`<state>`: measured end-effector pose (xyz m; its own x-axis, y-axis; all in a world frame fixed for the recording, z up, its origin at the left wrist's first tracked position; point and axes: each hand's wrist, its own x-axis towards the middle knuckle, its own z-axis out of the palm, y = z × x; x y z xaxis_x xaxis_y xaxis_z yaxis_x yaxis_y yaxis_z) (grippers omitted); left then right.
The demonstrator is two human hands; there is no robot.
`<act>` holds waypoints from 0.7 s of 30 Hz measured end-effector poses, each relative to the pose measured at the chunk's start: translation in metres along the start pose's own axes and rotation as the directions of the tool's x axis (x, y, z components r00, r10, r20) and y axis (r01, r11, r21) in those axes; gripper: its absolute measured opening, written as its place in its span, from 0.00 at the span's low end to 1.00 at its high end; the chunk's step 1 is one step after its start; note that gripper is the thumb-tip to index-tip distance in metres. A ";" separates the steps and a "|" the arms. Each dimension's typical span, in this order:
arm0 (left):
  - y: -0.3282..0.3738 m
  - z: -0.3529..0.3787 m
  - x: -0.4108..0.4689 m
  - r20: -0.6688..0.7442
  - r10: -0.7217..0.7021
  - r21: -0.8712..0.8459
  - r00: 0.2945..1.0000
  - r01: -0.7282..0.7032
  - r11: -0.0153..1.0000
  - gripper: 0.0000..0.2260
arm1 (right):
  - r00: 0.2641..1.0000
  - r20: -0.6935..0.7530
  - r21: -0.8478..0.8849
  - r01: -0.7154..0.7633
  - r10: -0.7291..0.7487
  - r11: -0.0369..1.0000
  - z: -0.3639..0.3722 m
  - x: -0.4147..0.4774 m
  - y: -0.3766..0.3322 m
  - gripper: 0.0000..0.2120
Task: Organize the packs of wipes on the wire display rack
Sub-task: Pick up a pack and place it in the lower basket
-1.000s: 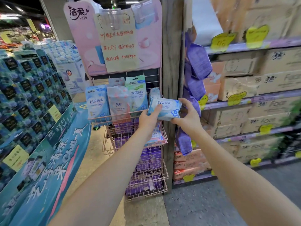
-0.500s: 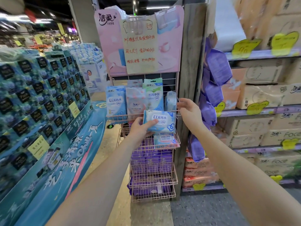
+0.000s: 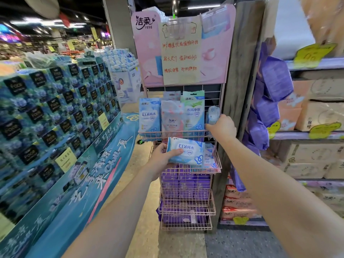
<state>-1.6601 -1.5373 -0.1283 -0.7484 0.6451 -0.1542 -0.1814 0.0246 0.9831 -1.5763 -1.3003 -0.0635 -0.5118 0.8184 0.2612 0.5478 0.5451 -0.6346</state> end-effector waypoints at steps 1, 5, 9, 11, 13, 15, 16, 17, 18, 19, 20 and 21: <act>0.001 0.001 0.000 -0.005 0.002 -0.002 1.000 -0.002 1.000 0.26 | 1.000 -0.016 -0.016 -0.008 0.008 1.000 0.001 0.001 -0.001 0.23; 0.009 0.002 0.001 -0.015 0.022 0.000 1.000 -0.022 1.000 0.25 | 0.993 -0.088 0.051 -0.073 0.077 0.996 0.000 0.007 -0.002 0.09; 0.017 0.003 0.004 -0.012 0.057 -0.024 0.998 -0.058 0.998 0.29 | 0.990 -0.040 0.579 -0.086 0.133 0.811 -0.013 0.008 0.008 0.06; 0.019 0.005 0.007 -0.003 0.062 -0.023 0.998 -0.062 0.998 0.32 | 0.990 0.001 0.822 -0.081 0.141 0.564 -0.026 0.007 0.012 0.03; 0.020 0.009 0.010 0.026 0.050 -0.029 0.998 -0.049 0.998 0.30 | 0.986 0.015 0.913 -0.081 0.165 0.400 -0.040 0.007 0.019 0.08; 0.018 0.014 0.013 0.056 0.035 -0.019 0.998 -0.034 0.999 0.24 | 0.986 0.072 0.932 -0.120 0.150 0.341 -0.051 0.006 0.024 0.08; 0.016 0.017 0.015 0.065 0.031 -0.010 0.997 -0.030 0.999 0.23 | 0.983 0.120 0.931 -0.159 0.136 0.329 -0.055 0.003 0.028 0.08; 0.014 0.021 0.016 0.073 0.030 -0.002 0.997 -0.030 1.000 0.23 | 0.977 0.174 0.928 -0.206 0.127 0.312 -0.058 -0.001 0.033 0.07; 0.012 0.025 0.017 0.083 0.031 0.003 0.996 -0.031 1.000 0.23 | 0.967 0.224 0.925 -0.251 0.123 0.284 -0.060 -0.006 0.037 0.07; 0.010 0.029 0.017 0.097 0.030 0.006 0.995 -0.030 1.000 0.23 | 0.955 0.272 0.924 -0.293 0.115 0.246 -0.062 -0.012 0.041 0.07; 0.007 0.032 0.018 0.111 0.024 0.009 0.994 -0.026 1.000 0.24 | 0.942 0.321 0.921 -0.335 0.099 0.199 -0.063 -0.017 0.045 0.09; 0.004 0.035 0.018 0.122 0.017 0.014 0.992 -0.019 1.000 0.23 | 0.927 0.368 0.912 -0.376 0.079 0.164 -0.064 -0.022 0.049 0.12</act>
<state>-1.6520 -1.4985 -0.1232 -0.6676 0.7341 -0.1243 -0.1582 0.0233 0.9871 -1.4958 -1.2804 -0.0539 -0.6743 0.7346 -0.0754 -0.3212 -0.3837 -0.8658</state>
